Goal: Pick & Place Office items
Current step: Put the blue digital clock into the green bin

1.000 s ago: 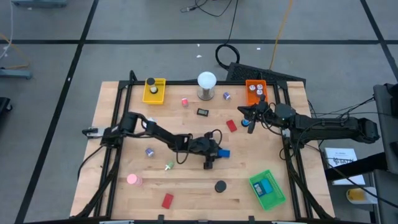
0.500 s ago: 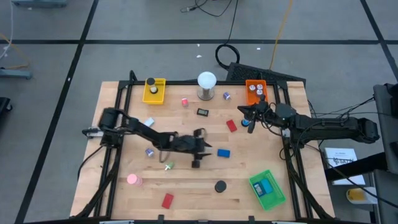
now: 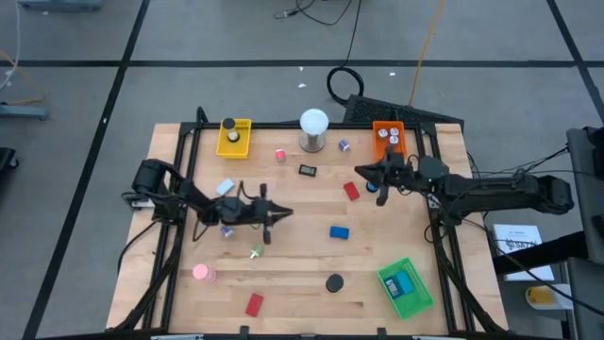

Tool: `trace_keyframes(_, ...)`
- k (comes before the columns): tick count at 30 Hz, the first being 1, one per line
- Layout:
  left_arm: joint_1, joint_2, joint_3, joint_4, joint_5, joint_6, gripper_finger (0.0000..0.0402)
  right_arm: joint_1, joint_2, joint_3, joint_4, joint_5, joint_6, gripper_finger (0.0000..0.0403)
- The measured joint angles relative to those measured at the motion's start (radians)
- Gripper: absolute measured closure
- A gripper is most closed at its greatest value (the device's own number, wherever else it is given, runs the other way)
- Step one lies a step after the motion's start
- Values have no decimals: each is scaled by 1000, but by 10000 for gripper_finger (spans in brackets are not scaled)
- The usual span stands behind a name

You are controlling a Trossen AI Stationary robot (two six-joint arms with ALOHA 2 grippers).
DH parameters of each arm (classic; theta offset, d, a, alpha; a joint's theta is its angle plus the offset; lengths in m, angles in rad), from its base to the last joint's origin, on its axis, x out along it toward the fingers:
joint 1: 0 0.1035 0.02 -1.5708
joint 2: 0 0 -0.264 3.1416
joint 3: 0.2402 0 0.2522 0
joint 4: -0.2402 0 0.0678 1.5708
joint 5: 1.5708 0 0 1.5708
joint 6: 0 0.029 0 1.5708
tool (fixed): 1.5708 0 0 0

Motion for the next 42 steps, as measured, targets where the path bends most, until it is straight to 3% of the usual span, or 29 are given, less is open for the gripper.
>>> trace_keyframes(6,2,0,-87,144,-76,-6,397,26,142,0,254,-7,95,397)
trace_keyframes(10,1,1,-113,148,-76,-16,385,65,257,5,381,-51,72,397)
trace_keyframes(14,1,1,-116,112,-76,-40,364,108,291,83,97,-61,22,397)
trace_keyframes(18,1,1,-116,81,-76,-40,350,177,313,220,-369,106,-3,392)
trace_keyframes(21,1,1,-116,78,-76,-37,344,232,351,308,-579,180,39,368)
trace_keyframes(31,1,1,-114,79,-76,-36,358,355,563,514,-908,175,183,228)
trace_keyframes(42,1,1,-113,78,-76,-35,351,410,775,637,-1021,149,175,123)
